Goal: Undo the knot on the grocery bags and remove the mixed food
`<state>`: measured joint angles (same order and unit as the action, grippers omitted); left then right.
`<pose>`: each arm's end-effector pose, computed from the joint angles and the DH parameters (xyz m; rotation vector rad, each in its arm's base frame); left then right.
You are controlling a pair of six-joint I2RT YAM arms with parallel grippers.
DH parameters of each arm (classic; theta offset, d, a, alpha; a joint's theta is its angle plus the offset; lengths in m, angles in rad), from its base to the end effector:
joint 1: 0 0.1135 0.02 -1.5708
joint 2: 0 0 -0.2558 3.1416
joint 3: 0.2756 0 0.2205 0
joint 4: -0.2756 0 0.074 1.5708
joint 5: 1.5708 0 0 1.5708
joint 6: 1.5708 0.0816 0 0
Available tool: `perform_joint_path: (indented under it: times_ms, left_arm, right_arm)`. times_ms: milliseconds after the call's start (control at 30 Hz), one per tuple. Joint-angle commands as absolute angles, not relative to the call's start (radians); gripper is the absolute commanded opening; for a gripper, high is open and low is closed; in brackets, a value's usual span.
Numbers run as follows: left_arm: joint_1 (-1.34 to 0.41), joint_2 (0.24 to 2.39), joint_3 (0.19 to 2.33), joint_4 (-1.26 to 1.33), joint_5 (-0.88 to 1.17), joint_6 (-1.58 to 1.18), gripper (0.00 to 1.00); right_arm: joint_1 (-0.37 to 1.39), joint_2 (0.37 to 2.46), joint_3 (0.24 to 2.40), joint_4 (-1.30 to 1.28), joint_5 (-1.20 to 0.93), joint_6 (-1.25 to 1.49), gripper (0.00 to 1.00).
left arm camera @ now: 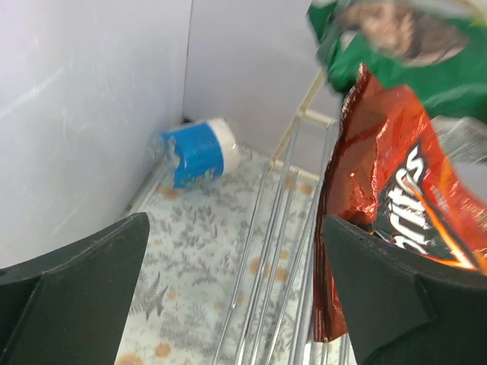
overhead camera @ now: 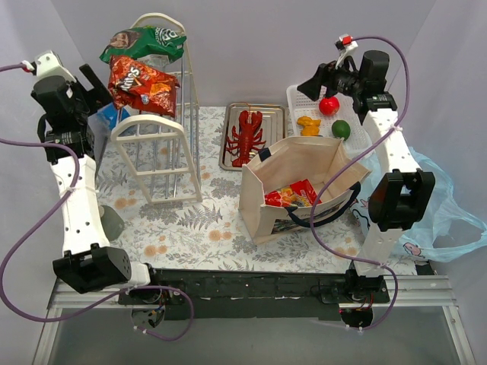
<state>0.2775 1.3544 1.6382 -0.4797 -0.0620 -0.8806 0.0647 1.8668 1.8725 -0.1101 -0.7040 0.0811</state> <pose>0.2914 0.0883 0.4501 -1.0128 1.4663 -0.3817 0.4376 0.0813 0.4052 -0.5199 1.6160 0.6961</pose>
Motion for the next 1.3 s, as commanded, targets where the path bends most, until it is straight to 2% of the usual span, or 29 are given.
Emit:
perform_joint_path:
  times_ms: [0, 67, 167, 200, 267, 300, 400, 533, 767, 900, 1067, 1267]
  left_arm:
    - [0.279, 1.373, 1.819, -0.368, -0.018, -0.828, 0.98]
    - [0.281, 1.432, 1.942, -0.374, -0.002, -0.815, 0.98]
    - [0.279, 1.482, 2.076, -0.364, 0.133, -0.815, 0.98]
    - [0.279, 1.512, 2.103, -0.357, 0.284, -0.825, 0.98]
    - [0.262, 1.549, 2.172, -0.345, 0.424, -0.830, 0.98]
    - [0.221, 1.574, 2.177, -0.347, 0.492, -0.806, 0.98]
    - [0.137, 1.575, 2.126, -0.345, 0.514, -0.769, 0.98]
    - [0.109, 1.583, 2.102, -0.379, 0.598, -0.797, 0.98]
    - [0.066, 1.523, 2.025, -0.528, 0.363, -0.736, 0.98]
    - [0.066, 1.517, 1.999, -0.578, 0.315, -0.719, 0.98]
    - [0.066, 1.513, 1.941, -0.581, 0.198, -0.709, 0.98]
    - [0.067, 1.467, 1.846, -0.502, -0.098, -0.631, 0.98]
  right_arm:
    - [0.058, 1.784, 1.829, -0.115, -0.710, 0.054, 0.85]
    - [0.058, 1.772, 1.803, -0.115, -0.706, 0.054, 0.85]
    - [0.057, 1.756, 1.783, -0.115, -0.701, 0.057, 0.85]
    - [0.057, 1.753, 1.779, -0.117, -0.701, 0.057, 0.85]
    - [0.052, 1.738, 1.773, -0.118, -0.699, 0.054, 0.85]
    - [0.051, 1.735, 1.764, -0.120, -0.701, 0.052, 0.85]
    - [0.049, 1.717, 1.731, -0.118, -0.716, 0.054, 0.85]
    - [0.049, 1.678, 1.684, -0.114, -0.727, 0.054, 0.85]
    - [0.051, 1.661, 1.660, -0.121, -0.739, 0.043, 0.85]
    - [0.049, 1.667, 1.663, -0.114, -0.744, 0.054, 0.85]
    - [0.049, 1.687, 1.686, -0.106, -0.756, 0.080, 0.85]
    - [0.049, 1.683, 1.687, -0.112, -0.759, 0.074, 0.85]
